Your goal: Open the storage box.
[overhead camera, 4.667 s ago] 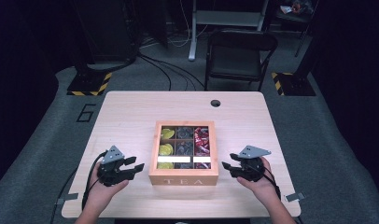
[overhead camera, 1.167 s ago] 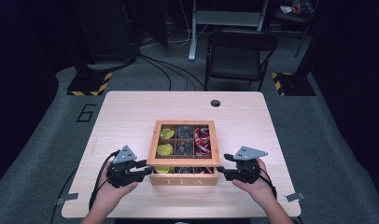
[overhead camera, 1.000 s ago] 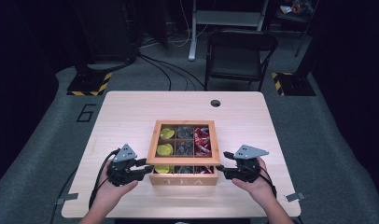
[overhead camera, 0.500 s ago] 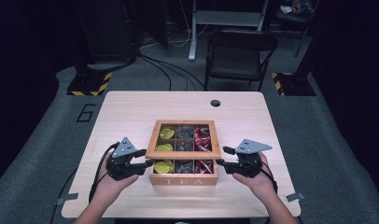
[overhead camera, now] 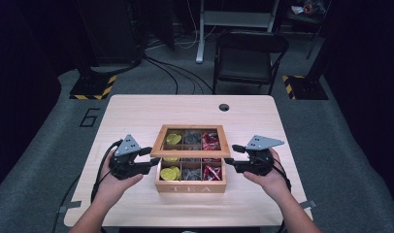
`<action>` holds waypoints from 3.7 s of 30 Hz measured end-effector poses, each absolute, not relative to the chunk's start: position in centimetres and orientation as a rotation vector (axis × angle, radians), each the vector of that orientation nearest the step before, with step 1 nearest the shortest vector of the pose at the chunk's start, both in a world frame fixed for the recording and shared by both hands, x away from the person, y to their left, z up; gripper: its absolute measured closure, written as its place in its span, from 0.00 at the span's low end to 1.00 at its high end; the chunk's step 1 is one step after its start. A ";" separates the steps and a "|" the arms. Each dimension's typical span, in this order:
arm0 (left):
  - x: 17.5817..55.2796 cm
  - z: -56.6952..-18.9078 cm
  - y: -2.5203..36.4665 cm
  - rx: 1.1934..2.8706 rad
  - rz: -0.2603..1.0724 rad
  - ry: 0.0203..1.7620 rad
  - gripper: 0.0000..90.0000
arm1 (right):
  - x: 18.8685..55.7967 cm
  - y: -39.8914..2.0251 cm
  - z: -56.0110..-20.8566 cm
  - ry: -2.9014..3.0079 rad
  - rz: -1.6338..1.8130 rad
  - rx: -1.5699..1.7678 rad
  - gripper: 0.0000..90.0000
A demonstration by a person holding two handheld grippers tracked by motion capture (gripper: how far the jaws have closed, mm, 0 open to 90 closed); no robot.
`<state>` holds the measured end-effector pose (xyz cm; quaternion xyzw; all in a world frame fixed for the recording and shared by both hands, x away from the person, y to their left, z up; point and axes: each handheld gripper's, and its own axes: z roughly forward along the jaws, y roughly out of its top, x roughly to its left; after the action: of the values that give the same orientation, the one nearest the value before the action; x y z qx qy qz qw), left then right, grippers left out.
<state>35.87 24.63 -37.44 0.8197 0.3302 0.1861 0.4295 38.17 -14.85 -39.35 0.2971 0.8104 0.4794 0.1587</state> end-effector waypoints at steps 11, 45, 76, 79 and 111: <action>36.8 -36.2 24.6 2.034 0.470 0.805 0.56 | 39.2 -14.5 -37.9 2.330 1.389 0.816 0.49; 42.1 -37.5 24.6 1.957 0.525 0.813 0.58 | 41.7 -14.3 -35.0 2.319 1.456 0.827 0.54; 44.4 -36.0 24.6 1.913 0.524 0.844 0.63 | 44.9 -13.8 -36.7 2.250 1.387 0.916 0.52; 44.7 -35.8 24.6 1.914 0.531 0.844 0.64 | 45.4 -13.7 -37.1 2.249 1.375 0.932 0.54; 47.0 -34.6 24.4 1.874 0.531 0.882 0.66 | 50.5 -12.8 -38.8 2.230 1.379 1.017 0.59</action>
<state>46.95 24.39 -34.64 0.7684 0.3618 0.2176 0.4809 50.55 -12.76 -38.83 0.3568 0.7821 0.4838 0.1640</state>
